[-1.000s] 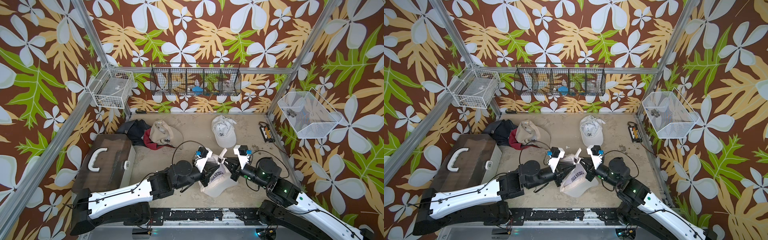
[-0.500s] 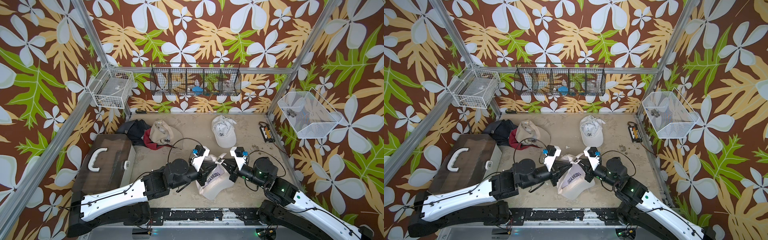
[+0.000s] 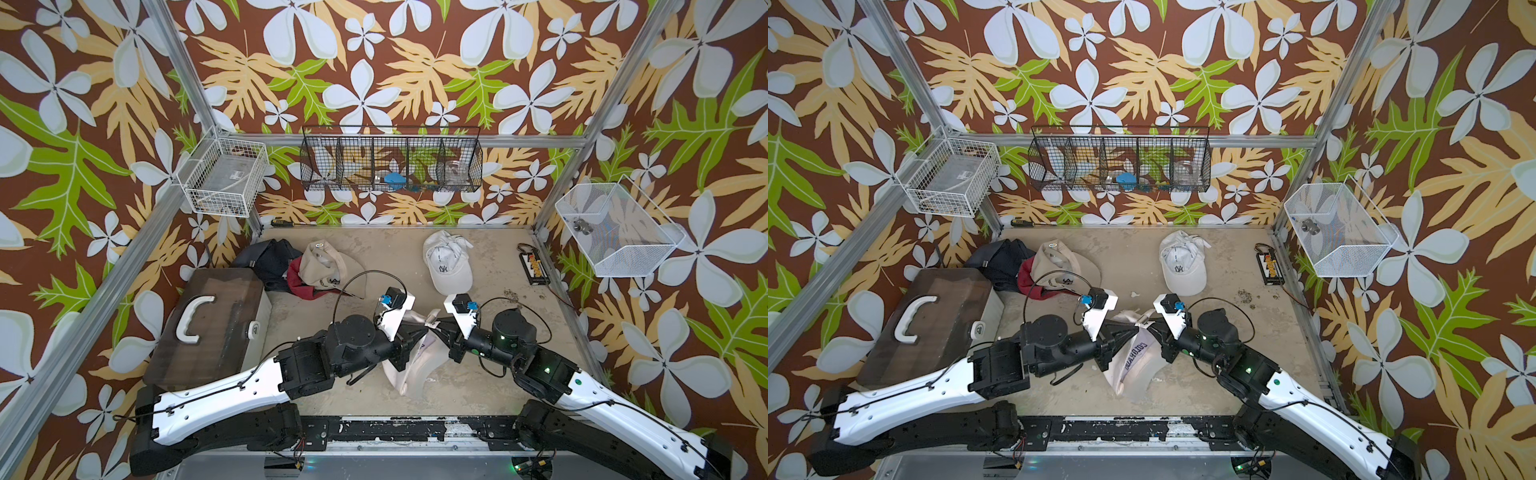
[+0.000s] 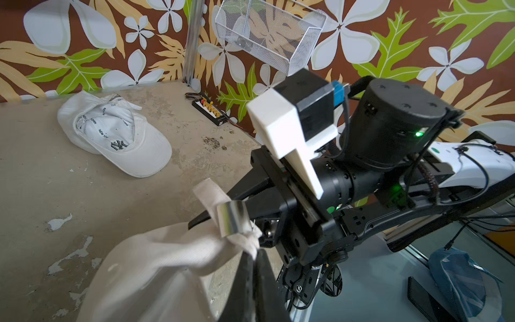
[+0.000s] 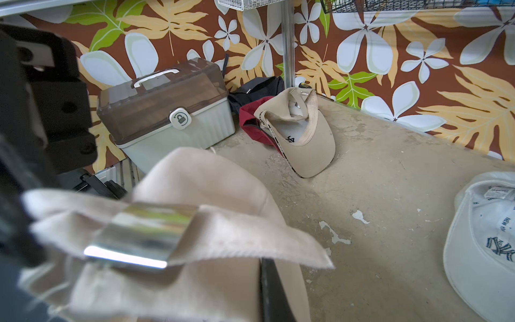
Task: Open the adjustable buckle of the baseball cap
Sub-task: Pull the adjustable strap on the baseball cap.
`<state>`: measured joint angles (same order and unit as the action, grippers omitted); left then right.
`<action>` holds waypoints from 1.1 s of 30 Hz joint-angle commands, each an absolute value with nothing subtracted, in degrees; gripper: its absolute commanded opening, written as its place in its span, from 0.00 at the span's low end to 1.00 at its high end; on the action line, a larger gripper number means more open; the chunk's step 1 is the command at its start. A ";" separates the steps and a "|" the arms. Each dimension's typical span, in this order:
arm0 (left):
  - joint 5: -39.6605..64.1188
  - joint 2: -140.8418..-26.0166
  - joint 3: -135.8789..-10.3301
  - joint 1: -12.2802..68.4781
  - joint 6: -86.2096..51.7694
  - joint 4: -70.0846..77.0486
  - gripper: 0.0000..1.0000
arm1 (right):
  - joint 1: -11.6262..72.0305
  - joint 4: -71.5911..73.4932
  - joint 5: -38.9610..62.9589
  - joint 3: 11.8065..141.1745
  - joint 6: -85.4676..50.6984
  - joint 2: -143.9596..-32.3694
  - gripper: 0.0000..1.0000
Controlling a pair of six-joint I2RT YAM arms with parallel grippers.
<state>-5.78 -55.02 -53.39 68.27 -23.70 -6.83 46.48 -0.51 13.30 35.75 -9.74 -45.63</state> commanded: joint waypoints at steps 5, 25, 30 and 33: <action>-7.51 -52.68 -54.54 68.29 -23.95 -6.61 0.00 | 46.39 -3.46 9.83 37.53 -6.94 -46.05 0.18; -7.58 -50.76 -57.42 68.29 -21.85 -10.85 0.00 | 47.79 -8.10 6.41 35.79 -4.81 -41.26 0.35; -6.44 -52.67 -58.80 68.29 -21.36 -11.56 0.00 | 48.69 -9.92 5.27 36.84 -3.98 -39.06 0.38; -5.77 -53.47 -59.32 68.31 -21.27 -11.58 0.00 | 49.00 -10.96 5.24 38.03 -3.52 -38.50 0.39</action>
<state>-6.94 -53.12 -58.63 68.31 -22.13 -12.19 48.77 -9.96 5.98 37.01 -4.27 -38.87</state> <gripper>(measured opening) 0.064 0.384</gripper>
